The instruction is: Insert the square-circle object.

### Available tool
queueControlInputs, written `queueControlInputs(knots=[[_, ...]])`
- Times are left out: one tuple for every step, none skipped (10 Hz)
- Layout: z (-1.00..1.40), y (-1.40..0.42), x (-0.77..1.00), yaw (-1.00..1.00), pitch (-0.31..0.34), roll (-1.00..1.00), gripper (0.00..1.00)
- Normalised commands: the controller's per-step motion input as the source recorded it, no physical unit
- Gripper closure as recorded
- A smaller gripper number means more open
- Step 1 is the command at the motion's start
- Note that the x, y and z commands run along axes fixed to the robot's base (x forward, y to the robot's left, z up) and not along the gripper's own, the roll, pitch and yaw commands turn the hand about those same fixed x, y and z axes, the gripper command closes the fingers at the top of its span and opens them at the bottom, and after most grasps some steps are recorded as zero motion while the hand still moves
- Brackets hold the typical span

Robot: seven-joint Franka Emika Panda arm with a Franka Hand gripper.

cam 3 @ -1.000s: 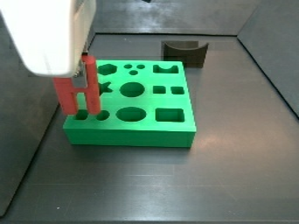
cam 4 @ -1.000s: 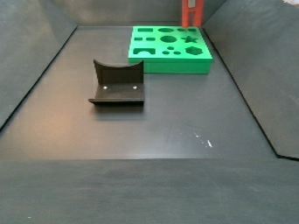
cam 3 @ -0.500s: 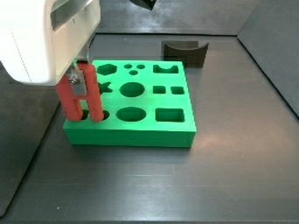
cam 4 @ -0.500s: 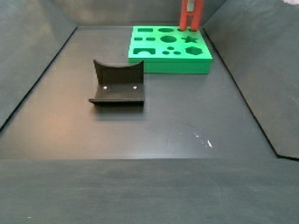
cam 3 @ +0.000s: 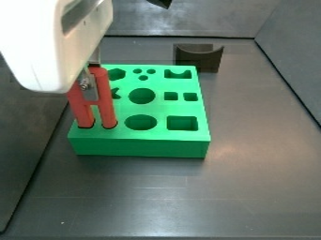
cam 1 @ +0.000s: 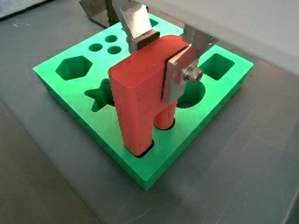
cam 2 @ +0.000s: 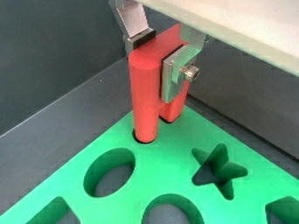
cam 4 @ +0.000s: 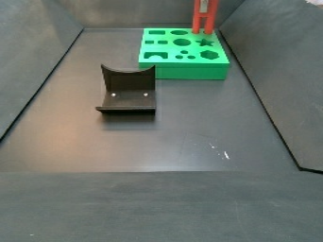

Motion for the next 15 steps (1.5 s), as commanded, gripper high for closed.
queueControlInputs(knots=[[-0.25,0.00,0.14,-0.06,0.000,-0.08,1.00],[-0.29,0.00,0.20,-0.09,0.000,-0.10,1.00],[-0.38,0.00,0.18,-0.10,-0.007,-0.06,1.00],[-0.50,0.00,0.21,-0.12,-0.043,0.00,1.00],[-0.41,0.00,0.22,-0.10,-0.036,0.00,1.00],[-0.30,0.00,0.31,-0.10,0.000,0.03,1.00],[-0.26,0.00,0.29,-0.13,0.000,0.15,1.00],[-0.28,0.00,0.17,-0.09,0.000,0.17,1.00],[-0.18,0.00,0.00,-0.03,-0.050,0.13,1.00],[-0.09,0.00,-0.06,0.00,-0.101,0.06,1.00],[-0.02,0.00,-0.13,0.00,-0.169,0.00,1.00],[-0.03,0.00,-0.14,0.00,-0.164,0.00,1.00],[-0.05,-0.02,-0.15,0.00,-0.176,0.02,1.00],[-0.07,-0.07,-0.12,0.00,-0.164,0.06,1.00],[-0.11,-0.06,-0.11,0.00,-0.171,0.05,1.00]])
